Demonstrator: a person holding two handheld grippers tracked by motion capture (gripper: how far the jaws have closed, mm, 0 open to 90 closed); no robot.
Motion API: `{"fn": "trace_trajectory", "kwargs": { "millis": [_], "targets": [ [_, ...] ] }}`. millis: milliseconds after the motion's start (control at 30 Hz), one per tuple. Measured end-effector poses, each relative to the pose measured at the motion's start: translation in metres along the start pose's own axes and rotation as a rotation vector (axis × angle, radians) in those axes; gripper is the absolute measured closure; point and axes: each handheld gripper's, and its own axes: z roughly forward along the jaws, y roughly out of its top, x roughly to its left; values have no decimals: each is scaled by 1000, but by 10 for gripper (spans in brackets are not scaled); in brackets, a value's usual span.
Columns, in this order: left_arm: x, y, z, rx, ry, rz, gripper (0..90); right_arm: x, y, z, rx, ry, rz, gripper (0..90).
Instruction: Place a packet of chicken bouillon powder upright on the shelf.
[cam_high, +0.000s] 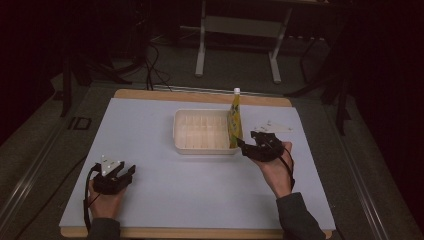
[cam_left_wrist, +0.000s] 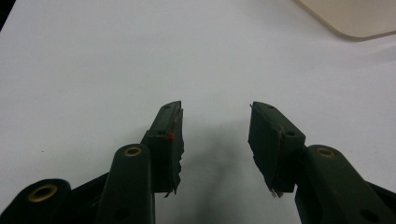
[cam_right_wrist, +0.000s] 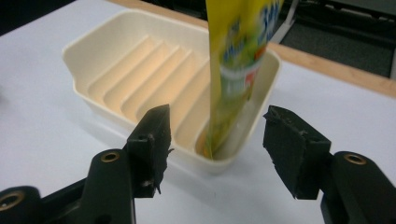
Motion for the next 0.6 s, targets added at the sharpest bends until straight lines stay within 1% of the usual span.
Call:
{"fn": "trace_trajectory", "kwargs": {
  "millis": [200, 233, 300, 400, 533, 600],
  "targets": [
    [0, 0, 0, 2, 3, 1, 547, -7, -29, 5, 15, -4, 25, 411],
    [0, 0, 0, 1, 4, 1, 547, -9, -34, 6, 18, -10, 33, 412],
    [0, 0, 0, 3, 7, 1, 547, -12, -45, 7, 8, -50, 41, 423],
    [-1, 0, 0, 5, 13, 0, 547, -19, -61, 10, 14, -54, 84, 423],
    [-1, 0, 1, 18, 31, -10, 549, -27, -80, 9, 24, -79, 111, 425],
    [-1, 1, 1, 26, 54, -14, 549, -33, -88, 6, 26, -99, 119, 424]
  ]
}}
